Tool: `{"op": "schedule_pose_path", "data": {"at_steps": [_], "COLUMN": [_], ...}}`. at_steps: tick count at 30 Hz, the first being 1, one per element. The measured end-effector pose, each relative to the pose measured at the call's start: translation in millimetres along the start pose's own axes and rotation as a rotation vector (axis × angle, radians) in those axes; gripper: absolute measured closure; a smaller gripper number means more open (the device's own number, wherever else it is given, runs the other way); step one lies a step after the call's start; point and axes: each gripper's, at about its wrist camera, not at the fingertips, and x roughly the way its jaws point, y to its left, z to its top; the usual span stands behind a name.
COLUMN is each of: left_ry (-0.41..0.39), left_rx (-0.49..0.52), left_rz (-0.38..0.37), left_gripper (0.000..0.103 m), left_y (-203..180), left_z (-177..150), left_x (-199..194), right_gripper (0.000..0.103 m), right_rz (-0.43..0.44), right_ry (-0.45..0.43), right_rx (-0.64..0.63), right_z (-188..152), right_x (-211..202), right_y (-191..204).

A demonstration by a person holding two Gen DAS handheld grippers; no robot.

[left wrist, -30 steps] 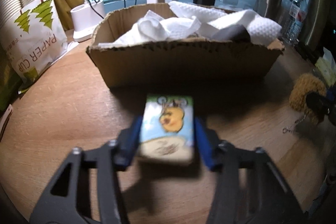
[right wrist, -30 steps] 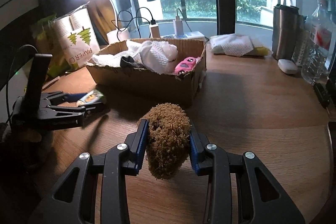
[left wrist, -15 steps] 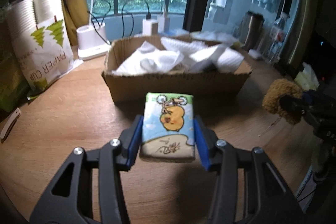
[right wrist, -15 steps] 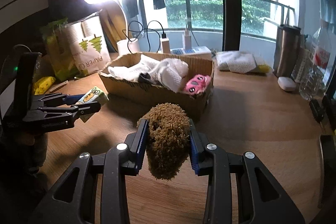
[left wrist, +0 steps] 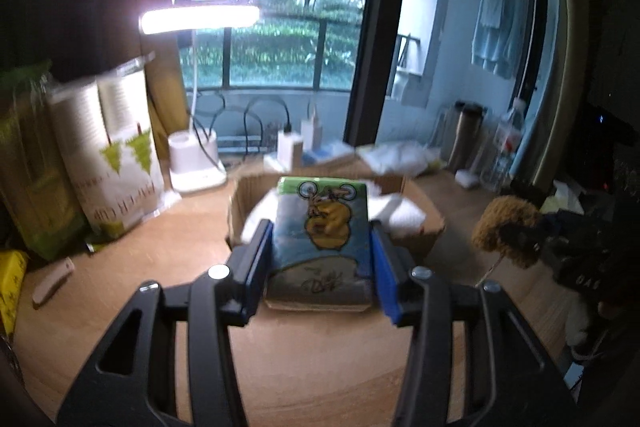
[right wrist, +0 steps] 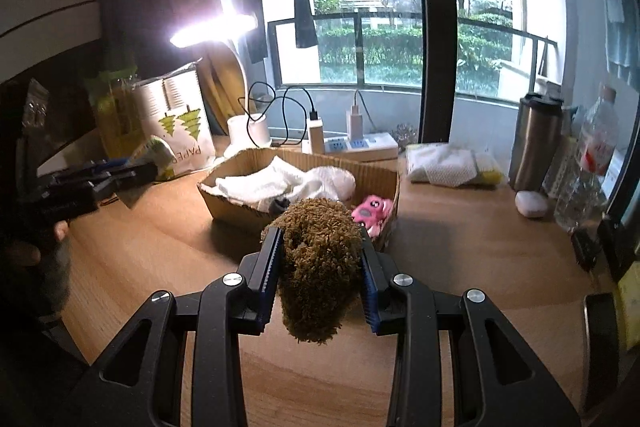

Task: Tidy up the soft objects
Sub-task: 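Carry the tissue pack with the left gripper while the right gripper carries the sponge over the box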

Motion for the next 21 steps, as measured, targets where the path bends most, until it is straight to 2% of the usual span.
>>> {"op": "schedule_pose_path", "data": {"at_steps": [13,21], "left_ry": [-0.118,-0.126], "left_rx": [0.005,0.016], "left_rz": [-0.006,0.005], "left_gripper": [0.055,0.055], "left_y": [5.0,9.0], "left_z": [47.2,59.5], "left_x": [-13.3,8.0], "right_gripper": [0.066,0.065], "right_rz": [-0.034,-0.058], "right_ry": [-0.085,-0.115], "right_rx": [-0.012,0.011], "right_z": [40.2,58.8], "right_x": [-7.8,6.5], "right_y": [-4.6,-16.5]}}
